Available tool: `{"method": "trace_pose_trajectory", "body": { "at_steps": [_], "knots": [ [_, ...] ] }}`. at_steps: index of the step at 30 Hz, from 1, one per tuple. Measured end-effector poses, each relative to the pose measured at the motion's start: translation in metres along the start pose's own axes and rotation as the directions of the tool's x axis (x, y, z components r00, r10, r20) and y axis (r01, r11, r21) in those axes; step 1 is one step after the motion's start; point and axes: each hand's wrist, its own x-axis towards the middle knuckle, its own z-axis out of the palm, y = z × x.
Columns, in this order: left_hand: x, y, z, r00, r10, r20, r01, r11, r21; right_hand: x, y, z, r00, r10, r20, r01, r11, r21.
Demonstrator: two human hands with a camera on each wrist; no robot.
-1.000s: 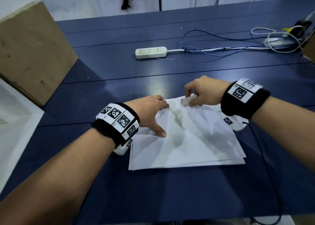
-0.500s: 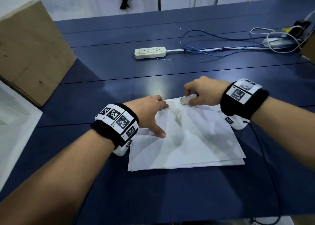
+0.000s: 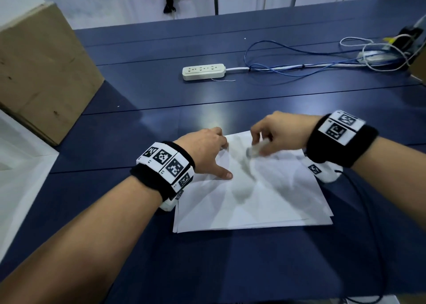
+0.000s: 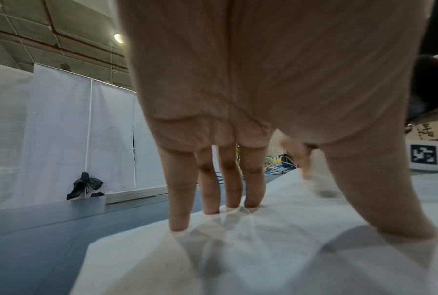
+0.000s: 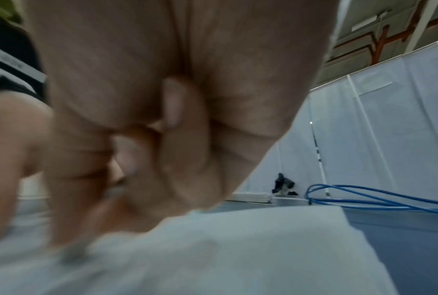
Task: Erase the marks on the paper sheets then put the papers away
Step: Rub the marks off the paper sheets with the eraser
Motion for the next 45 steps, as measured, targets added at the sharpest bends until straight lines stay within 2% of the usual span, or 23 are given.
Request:
{"method": "trace_pose_trajectory", "body": {
  "at_steps": [2,4,6,8,10,11,13,16,18,21,23,25,26,29,31,33,35,37,38,40,43,44,45],
  "knots": [
    [0.001,-0.001,0.001,1.000,-0.004,0.006,0.004,1.000,-0.008,-0.013,-0.009,0.003,0.977,-0.046,0.210,0.034,0.998,0.062],
    [0.001,-0.001,0.000,1.000,-0.008,0.012,0.008,1.000,-0.005,-0.017,-0.011,0.004,0.962,-0.051,0.267,0.036,0.998,0.059],
    [0.002,-0.001,0.000,1.000,-0.007,0.013,0.007,1.000,0.002,-0.008,-0.006,0.001,0.983,-0.028,0.181,0.020,0.999,0.045],
    [0.002,-0.001,-0.001,1.000,-0.007,0.012,0.007,1.000,0.001,0.007,-0.001,-0.003,0.999,0.026,0.021,-0.026,1.000,-0.008],
    [0.002,-0.001,-0.001,1.000,-0.011,0.010,0.011,1.000,0.000,0.014,0.005,-0.005,0.990,0.077,-0.117,-0.085,0.994,-0.069],
    [0.002,-0.001,0.000,1.000,-0.013,0.009,0.013,1.000,-0.002,0.013,0.006,-0.005,0.987,0.078,-0.138,-0.091,0.992,-0.087],
    [0.001,-0.001,0.002,1.000,-0.011,0.001,0.011,1.000,-0.016,0.005,0.004,-0.002,0.998,0.037,-0.050,-0.041,0.996,-0.081],
    [0.000,0.000,0.002,1.000,0.015,-0.003,-0.015,1.000,-0.024,-0.015,-0.008,0.003,0.973,-0.021,0.230,0.015,0.999,0.028],
    [0.000,0.000,0.000,1.000,0.030,-0.001,-0.030,0.999,-0.021,-0.018,-0.009,0.004,0.963,-0.023,0.269,0.014,0.999,0.034],
    [0.001,0.001,-0.001,0.999,0.053,-0.003,-0.053,0.999,-0.006,-0.001,0.000,-0.002,0.998,0.021,0.061,-0.019,0.999,-0.042],
    [0.000,0.000,-0.001,0.998,0.057,-0.010,-0.057,0.998,0.006,0.009,0.004,-0.004,0.993,0.069,-0.097,-0.077,0.994,-0.073],
    [0.000,0.001,-0.001,0.998,0.058,-0.016,-0.057,0.998,0.030,0.009,0.007,-0.004,0.987,0.067,-0.146,-0.077,0.995,-0.064],
    [0.000,0.002,-0.001,0.998,0.056,-0.024,-0.055,0.998,0.039,0.005,0.007,-0.004,0.993,0.048,-0.104,-0.053,0.997,-0.047],
    [0.000,0.006,0.001,0.998,0.040,-0.047,-0.038,0.998,0.051,-0.014,-0.004,-0.002,0.980,-0.021,0.199,0.014,0.999,0.037],
    [0.001,0.007,0.001,0.998,0.036,-0.048,-0.033,0.998,0.054,-0.017,-0.008,-0.001,0.958,-0.029,0.284,0.027,1.000,0.012],
    [0.002,0.009,0.000,0.998,0.037,-0.042,-0.035,0.998,0.054,-0.007,-0.005,-0.003,0.980,-0.018,0.200,0.021,1.000,-0.017],
    [0.002,0.010,-0.001,0.998,0.040,-0.037,-0.039,0.998,0.048,0.005,-0.001,-0.007,0.999,0.030,0.033,-0.028,0.998,-0.064],
    [0.003,0.010,-0.002,0.999,0.034,-0.032,-0.033,0.998,0.045,0.014,0.002,-0.008,0.988,0.075,-0.134,-0.091,0.989,-0.120],
    [0.003,0.010,-0.002,0.999,0.033,-0.030,-0.031,0.998,0.046,0.013,0.003,-0.007,0.983,0.072,-0.171,-0.095,0.987,-0.127],
    [0.001,0.009,-0.001,0.999,0.020,-0.032,-0.019,0.999,0.033,0.008,0.002,-0.003,0.995,0.006,-0.097,-0.015,0.996,-0.087],
    [0.003,0.013,0.000,0.999,0.033,-0.029,-0.032,0.999,0.026,-0.016,-0.002,0.004,0.977,-0.032,0.210,0.026,0.999,0.035],
    [0.003,0.011,0.001,0.999,0.029,-0.031,-0.029,0.999,0.018,-0.017,-0.005,0.005,0.963,-0.034,0.268,0.030,0.999,0.016],
    [0.003,0.011,0.000,0.999,0.027,-0.030,-0.027,1.000,0.013,-0.016,-0.006,0.005,0.965,-0.025,0.263,0.028,1.000,-0.008]
  ]
}}
